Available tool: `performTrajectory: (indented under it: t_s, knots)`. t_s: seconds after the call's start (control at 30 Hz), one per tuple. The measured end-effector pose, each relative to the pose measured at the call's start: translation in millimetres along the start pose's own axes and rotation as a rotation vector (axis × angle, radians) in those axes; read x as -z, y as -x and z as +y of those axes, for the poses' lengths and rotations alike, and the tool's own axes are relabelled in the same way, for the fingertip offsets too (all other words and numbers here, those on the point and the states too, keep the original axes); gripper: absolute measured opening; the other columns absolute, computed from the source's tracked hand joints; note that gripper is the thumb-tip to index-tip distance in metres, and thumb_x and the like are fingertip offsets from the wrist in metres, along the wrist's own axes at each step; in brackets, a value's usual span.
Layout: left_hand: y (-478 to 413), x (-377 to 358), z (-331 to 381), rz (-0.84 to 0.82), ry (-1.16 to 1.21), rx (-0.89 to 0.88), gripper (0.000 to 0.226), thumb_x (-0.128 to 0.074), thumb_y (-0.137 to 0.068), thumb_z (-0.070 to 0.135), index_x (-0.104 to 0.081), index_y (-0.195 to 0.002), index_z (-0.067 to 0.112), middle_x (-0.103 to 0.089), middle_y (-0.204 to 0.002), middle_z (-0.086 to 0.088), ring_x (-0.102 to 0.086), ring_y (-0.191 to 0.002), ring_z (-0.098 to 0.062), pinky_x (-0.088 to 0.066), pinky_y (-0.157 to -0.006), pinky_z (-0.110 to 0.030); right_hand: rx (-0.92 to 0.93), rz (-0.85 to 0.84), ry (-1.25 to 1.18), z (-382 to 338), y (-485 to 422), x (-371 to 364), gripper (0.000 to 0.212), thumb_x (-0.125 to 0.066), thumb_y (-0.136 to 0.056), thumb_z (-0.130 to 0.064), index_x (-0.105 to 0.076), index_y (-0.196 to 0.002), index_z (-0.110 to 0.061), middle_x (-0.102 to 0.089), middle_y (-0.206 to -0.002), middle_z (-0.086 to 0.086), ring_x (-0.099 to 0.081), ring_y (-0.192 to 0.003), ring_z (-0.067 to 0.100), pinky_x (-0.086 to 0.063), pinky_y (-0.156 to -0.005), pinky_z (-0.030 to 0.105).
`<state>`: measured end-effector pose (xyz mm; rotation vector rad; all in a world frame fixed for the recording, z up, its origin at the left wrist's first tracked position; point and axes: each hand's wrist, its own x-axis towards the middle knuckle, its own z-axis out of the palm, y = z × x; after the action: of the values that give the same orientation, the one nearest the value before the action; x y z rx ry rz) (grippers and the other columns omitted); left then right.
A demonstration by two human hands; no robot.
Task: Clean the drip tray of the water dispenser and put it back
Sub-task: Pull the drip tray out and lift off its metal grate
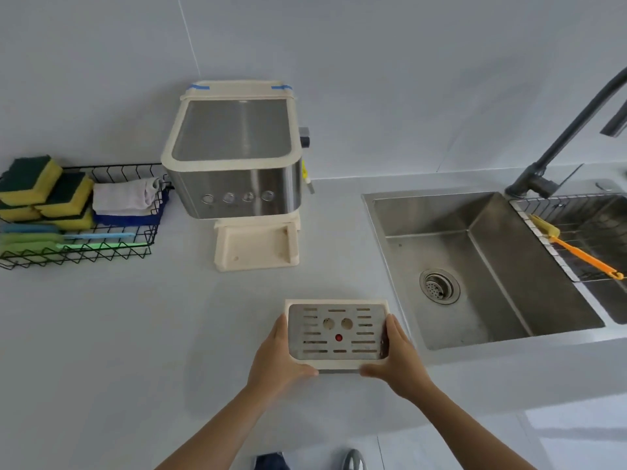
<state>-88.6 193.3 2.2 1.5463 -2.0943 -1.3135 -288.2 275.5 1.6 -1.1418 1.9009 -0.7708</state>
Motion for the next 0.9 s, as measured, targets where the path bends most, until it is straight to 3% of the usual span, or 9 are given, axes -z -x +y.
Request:
performTrajectory:
  t_s: [0.17, 0.43, 0.63, 0.7, 0.77, 0.9]
  knots:
    - [9.4, -35.7, 16.9, 0.021, -0.002, 0.049, 0.094, -0.084, -0.050, 0.022, -0.034, -0.129, 0.026, -0.057, -0.118, 0.008, -0.058, -0.102, -0.010, -0.054, -0.083, -0.025, 0.025, -0.050, 0.032, 30.6, 5.0, 25.5, 0.077, -0.082, -0.059, -0.009, -0.034, -0.119, -0.016, -0.051, -0.115, 0.001, -0.058, -0.104, 0.016, -0.056, -0.068, 0.011]
    - [15.9, -50.6, 25.6, 0.066, 0.025, 0.134, 0.100, -0.079, -0.053, 0.016, -0.026, -0.137, 0.023, -0.045, -0.125, 0.003, -0.050, -0.106, -0.011, -0.049, -0.084, -0.024, 0.086, -0.111, 0.098, 40.4, 0.5, 32.6, 0.087, -0.081, -0.064, -0.015, -0.026, -0.132, -0.014, -0.044, -0.124, 0.001, -0.054, -0.111, 0.015, -0.056, -0.083, 0.022]
    - [12.9, -39.0, 27.5, 0.022, -0.123, 0.113, 0.092, -0.080, -0.054, 0.033, -0.031, -0.131, 0.022, -0.039, -0.127, 0.001, -0.046, -0.113, -0.013, -0.049, -0.088, -0.028, 0.124, -0.157, 0.180, 34.9, 1.3, 40.8, 0.086, -0.079, -0.067, -0.023, -0.025, -0.134, -0.016, -0.037, -0.128, -0.001, -0.047, -0.119, 0.017, -0.055, -0.088, 0.031]
    - [11.4, -35.0, 32.7, 0.019, -0.270, 0.049, 0.094, -0.078, -0.060, 0.039, -0.026, -0.136, 0.022, -0.029, -0.139, 0.000, -0.034, -0.129, -0.018, -0.046, -0.095, -0.032, 0.171, -0.163, 0.297, 26.4, -0.1, 46.1, 0.082, -0.075, -0.070, -0.028, -0.027, -0.135, -0.019, -0.028, -0.137, 0.000, -0.036, -0.128, 0.020, -0.048, -0.099, 0.035]
    - [8.2, -33.7, 39.1, -0.027, -0.406, -0.018, 0.094, -0.074, -0.066, 0.045, -0.022, -0.142, 0.023, -0.010, -0.153, -0.004, -0.015, -0.141, -0.020, -0.032, -0.109, -0.035, 0.198, -0.195, 0.442, 16.1, -2.9, 50.4, 0.074, -0.070, -0.075, -0.032, -0.031, -0.136, -0.019, -0.016, -0.147, 0.001, -0.022, -0.136, 0.021, -0.032, -0.109, 0.034]
    - [-1.2, -36.0, 50.9, -0.108, -0.515, -0.096, 0.073, -0.066, -0.074, 0.047, -0.036, -0.138, 0.027, 0.001, -0.156, -0.004, -0.006, -0.144, -0.022, -0.017, -0.115, -0.034, 0.288, -0.283, 0.646, 5.5, -15.3, 48.4, 0.059, -0.061, -0.082, -0.041, -0.039, -0.134, -0.027, -0.006, -0.156, 0.003, -0.002, -0.144, 0.022, -0.013, -0.117, 0.037]
